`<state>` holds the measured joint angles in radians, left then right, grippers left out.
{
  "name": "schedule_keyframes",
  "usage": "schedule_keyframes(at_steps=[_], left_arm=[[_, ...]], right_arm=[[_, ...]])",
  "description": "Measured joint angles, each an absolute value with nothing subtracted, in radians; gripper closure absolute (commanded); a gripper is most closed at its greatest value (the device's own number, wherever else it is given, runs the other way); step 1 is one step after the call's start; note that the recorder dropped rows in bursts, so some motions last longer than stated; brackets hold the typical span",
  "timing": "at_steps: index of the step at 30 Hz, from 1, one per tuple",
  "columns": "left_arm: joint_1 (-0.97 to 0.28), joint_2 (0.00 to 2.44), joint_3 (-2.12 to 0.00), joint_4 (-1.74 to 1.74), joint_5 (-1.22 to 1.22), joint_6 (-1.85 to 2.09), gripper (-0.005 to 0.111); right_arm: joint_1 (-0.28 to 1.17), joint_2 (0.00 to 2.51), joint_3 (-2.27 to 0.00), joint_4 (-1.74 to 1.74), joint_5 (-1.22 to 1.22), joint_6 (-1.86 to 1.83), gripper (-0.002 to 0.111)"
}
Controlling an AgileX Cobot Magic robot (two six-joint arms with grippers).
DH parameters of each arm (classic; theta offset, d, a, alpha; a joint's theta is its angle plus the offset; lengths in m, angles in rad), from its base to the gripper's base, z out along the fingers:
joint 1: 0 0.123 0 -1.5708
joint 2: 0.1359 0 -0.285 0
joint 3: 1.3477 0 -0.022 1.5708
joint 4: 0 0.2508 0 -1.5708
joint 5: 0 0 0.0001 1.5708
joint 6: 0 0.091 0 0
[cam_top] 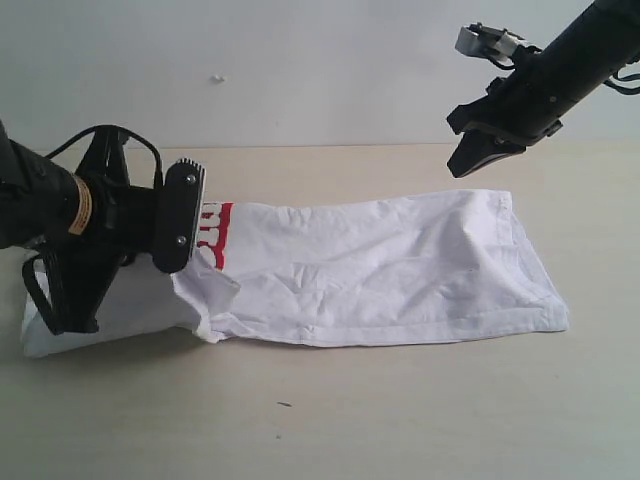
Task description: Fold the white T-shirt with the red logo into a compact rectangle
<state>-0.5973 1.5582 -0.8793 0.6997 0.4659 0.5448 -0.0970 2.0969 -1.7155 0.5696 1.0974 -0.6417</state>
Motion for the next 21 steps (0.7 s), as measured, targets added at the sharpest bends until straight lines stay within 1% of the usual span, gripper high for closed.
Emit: schedule_keyframes(at_steps=[1,3,5,7,9,11,16,21], left_arm=[[-0.568,1.566,-0.879,0.724,0.407,0.545,0.106],[-0.517,1.586,-0.879,0.738,0.308,0.545,0.097],[-0.477,1.607,-0.879,0.743,0.226,0.545,0.085],[-0.44,1.629,-0.879,0.744,0.137,0.545,0.067],[-0.415,1.649,-0.879,0.747,0.069,0.545,0.053],[-0.391,1.678,-0.881,0.751,0.007,0.545,0.047],[-0.359,1.76,-0.881,0.756,-0.049,0.545,0.048],[-0.339,1.793,-0.881,0.758,-0.119,0.545,0.048]], right_arm=[[-0.097,2.097,-1.716,0.57,1.093,-0.644,0.105],[-0.097,2.097,-1.716,0.57,1.091,-0.647,0.105],[-0.097,2.097,-1.716,0.57,1.089,-0.654,0.105],[-0.097,2.097,-1.716,0.57,1.086,-0.658,0.105],[-0.097,2.097,-1.716,0.57,1.081,-0.66,0.105],[-0.097,2.097,-1.716,0.57,1.078,-0.661,0.105],[-0.097,2.097,-1.716,0.57,1.072,-0.666,0.105],[-0.097,2.097,-1.716,0.57,1.069,-0.669,0.105]])
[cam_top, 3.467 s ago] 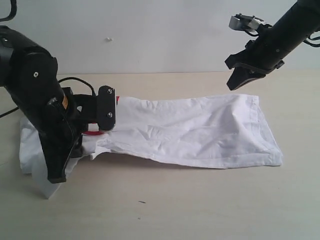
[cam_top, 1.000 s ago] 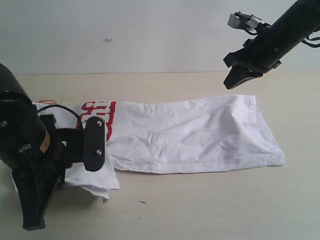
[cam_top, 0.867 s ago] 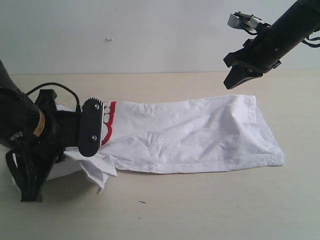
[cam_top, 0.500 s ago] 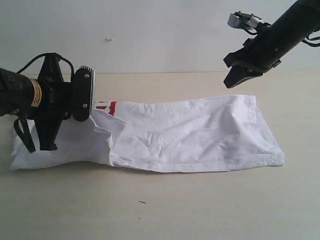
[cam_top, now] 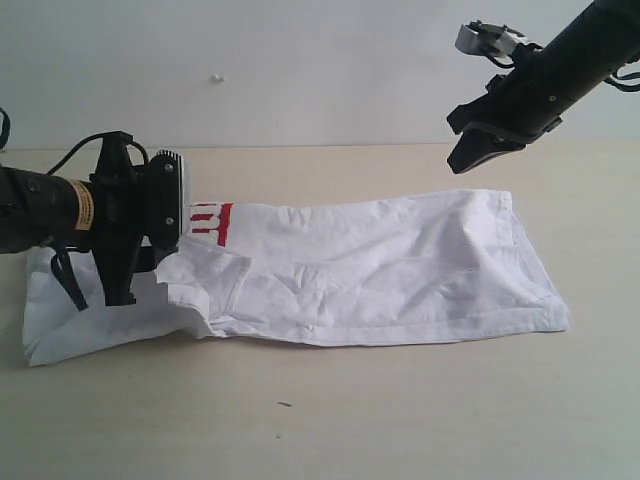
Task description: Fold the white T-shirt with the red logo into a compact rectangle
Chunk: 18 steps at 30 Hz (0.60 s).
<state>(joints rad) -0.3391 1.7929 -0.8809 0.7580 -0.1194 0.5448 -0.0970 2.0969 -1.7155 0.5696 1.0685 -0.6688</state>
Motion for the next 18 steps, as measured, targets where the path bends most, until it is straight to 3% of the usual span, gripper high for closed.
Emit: schedule_keyframes(at_steps=[9,11,15,18], left_arm=[[-0.339,1.671,-0.881,0.737,-0.137,0.532,0.049],[-0.339,1.618,-0.883,0.699,-0.1,0.465,0.06],[-0.339,1.543,-0.884,0.62,0.046,0.25,0.101],[-0.341,1.519,-0.884,0.531,0.19,0.154,0.107]], right_arm=[[-0.097,2.097,-1.716,0.57,1.065,-0.669,0.105],[-0.097,2.097,-1.716,0.57,1.065,-0.669,0.105],[-0.097,2.097,-1.716,0.57,1.065,-0.669,0.105],[-0.097,2.097,-1.716,0.57,1.065,-0.669,0.105]])
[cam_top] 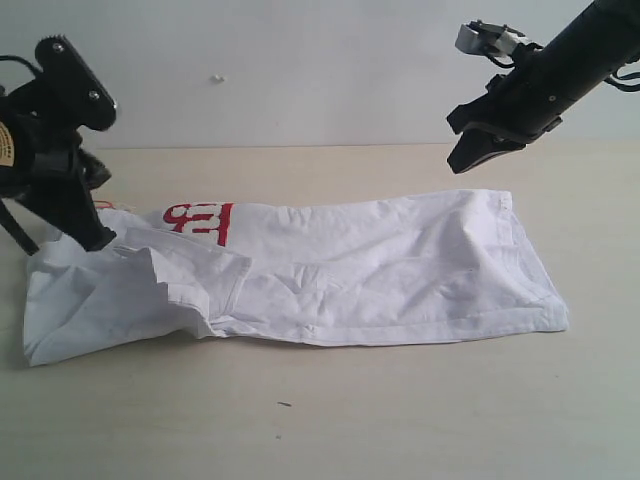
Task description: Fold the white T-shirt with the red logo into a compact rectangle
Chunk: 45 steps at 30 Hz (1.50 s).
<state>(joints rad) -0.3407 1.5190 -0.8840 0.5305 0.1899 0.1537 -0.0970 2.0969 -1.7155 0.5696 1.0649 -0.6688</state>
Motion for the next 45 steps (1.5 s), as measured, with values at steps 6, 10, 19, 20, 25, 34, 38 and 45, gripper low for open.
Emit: schedule_keyframes(at_steps=[6,10,19,20,25,34,38,45], left_arm=[[-0.39,1.517,-0.884,0.192,0.474,0.347,0.107],[-0.413,1.554,-0.884,-0.136,0.612,0.655,0.107],[-0.417,1.73,-0.884,-0.318,0.498,0.81,0.107],[-0.417,1.753,-0.886,-0.318,0.485,0.821,0.107],[-0.417,1.821,-0.926,-0.316,0.39,0.834,0.107],[-0.417,1.83,-1.027,-0.316,0.248,0.837,0.107],[-0.417,1.861,-1.034,-0.316,0.246,0.875,0.107],[-0.441,1.947,-1.047,-0.32,0.248,0.885,0.107]], right_arm=[[-0.097,2.097,-1.716,0.6,1.073,-0.669,0.105],[-0.097,2.097,-1.716,0.617,1.085,-0.669,0.105],[-0.097,2.097,-1.716,0.618,1.096,-0.669,0.105],[-0.097,2.097,-1.716,0.618,1.094,-0.669,0.105],[-0.097,2.097,-1.716,0.618,1.086,-0.669,0.105],[-0.097,2.097,-1.716,0.607,1.051,-0.677,0.105],[-0.097,2.097,-1.716,0.595,1.036,-0.677,0.105],[-0.097,2.097,-1.716,0.593,1.024,-0.677,0.105]])
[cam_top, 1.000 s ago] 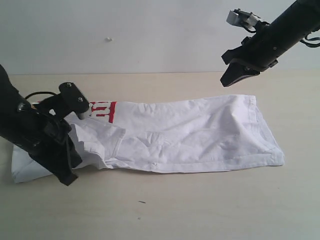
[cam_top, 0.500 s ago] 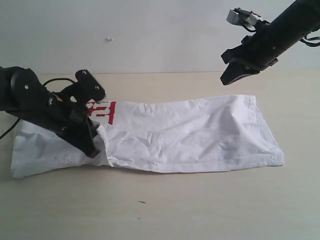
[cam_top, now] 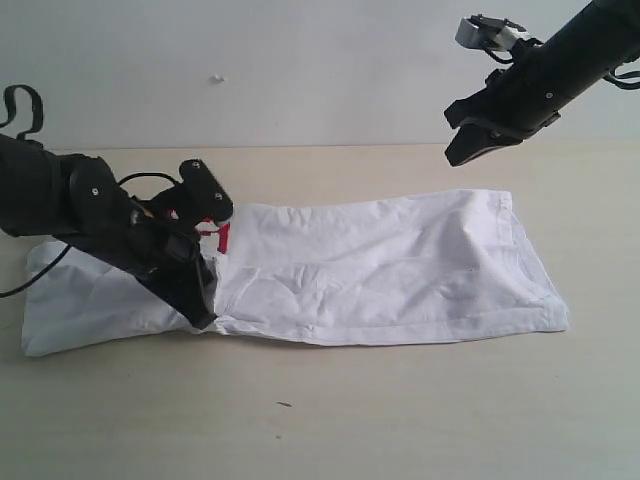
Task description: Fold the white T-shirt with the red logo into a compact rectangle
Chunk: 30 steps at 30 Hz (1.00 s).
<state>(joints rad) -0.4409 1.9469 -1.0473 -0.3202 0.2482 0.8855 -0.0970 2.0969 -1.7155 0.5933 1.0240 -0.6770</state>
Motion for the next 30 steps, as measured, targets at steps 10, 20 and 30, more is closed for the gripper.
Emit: schedule_keyframes(at_steps=[10,20,30], left_arm=[[-0.524,1.961,-1.105,-0.367,0.232,0.885,0.107],[-0.524,2.011,-1.108,-0.37,0.259,0.883,0.107],[-0.524,1.878,-1.108,-0.387,0.267,0.771,0.107]], right_arm=[[-0.097,2.097,-1.716,0.593,1.024,-0.677,0.105],[-0.097,2.097,-1.716,0.593,1.028,-0.677,0.105],[-0.097,2.097,-1.716,0.593,1.041,-0.677,0.105]])
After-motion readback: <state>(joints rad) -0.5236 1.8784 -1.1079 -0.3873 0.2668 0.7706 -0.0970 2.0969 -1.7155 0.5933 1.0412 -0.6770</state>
